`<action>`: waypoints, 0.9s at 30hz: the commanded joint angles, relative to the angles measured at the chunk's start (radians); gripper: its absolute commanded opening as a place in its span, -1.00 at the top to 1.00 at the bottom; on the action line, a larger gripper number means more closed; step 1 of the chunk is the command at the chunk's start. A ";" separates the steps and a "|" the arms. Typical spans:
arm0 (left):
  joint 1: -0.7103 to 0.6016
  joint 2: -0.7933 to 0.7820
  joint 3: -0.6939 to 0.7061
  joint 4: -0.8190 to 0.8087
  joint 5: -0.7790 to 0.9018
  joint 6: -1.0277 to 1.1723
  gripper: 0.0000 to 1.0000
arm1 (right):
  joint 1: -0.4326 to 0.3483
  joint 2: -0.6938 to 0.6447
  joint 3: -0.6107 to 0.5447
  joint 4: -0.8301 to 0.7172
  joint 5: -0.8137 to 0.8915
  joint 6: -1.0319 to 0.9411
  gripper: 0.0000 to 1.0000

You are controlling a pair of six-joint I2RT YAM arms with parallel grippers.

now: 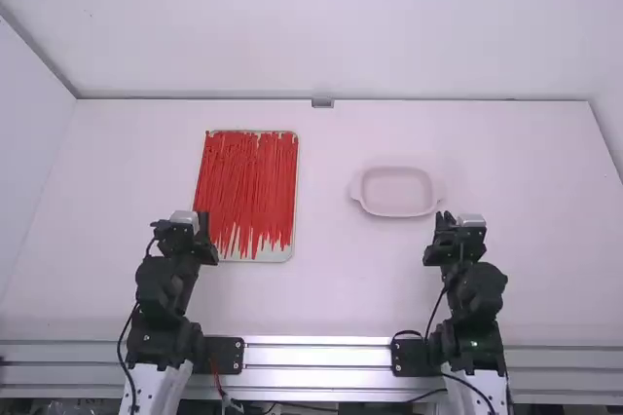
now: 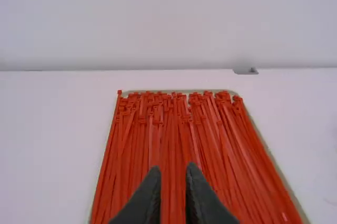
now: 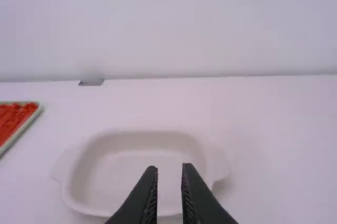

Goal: Fasten the cable tie

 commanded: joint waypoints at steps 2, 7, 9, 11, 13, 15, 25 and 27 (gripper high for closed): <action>-0.005 0.056 0.063 0.010 0.041 -0.015 0.63 | -0.003 0.071 0.072 0.019 -0.056 0.058 0.63; -0.007 0.144 0.122 0.023 0.087 -0.043 0.48 | -0.010 0.182 0.128 0.032 -0.139 0.074 0.48; -0.009 0.200 0.159 0.021 0.098 -0.054 0.38 | -0.014 0.252 0.163 0.037 -0.193 0.079 0.38; -0.009 0.238 0.184 0.009 0.091 -0.061 0.31 | -0.014 0.293 0.187 0.035 -0.224 0.080 0.31; -0.011 0.277 0.210 -0.011 0.078 -0.069 0.24 | -0.011 0.335 0.212 0.030 -0.254 0.081 0.24; -0.011 0.322 0.240 -0.041 0.068 -0.077 0.16 | -0.006 0.378 0.241 0.020 -0.280 0.085 0.16; -0.022 0.537 0.416 -0.174 0.019 -0.097 -0.24 | 0.079 0.528 0.462 -0.199 -0.102 0.121 -0.24; -0.023 0.572 0.456 -0.197 0.008 -0.103 -0.30 | 0.109 0.550 0.517 -0.256 -0.002 0.127 -0.30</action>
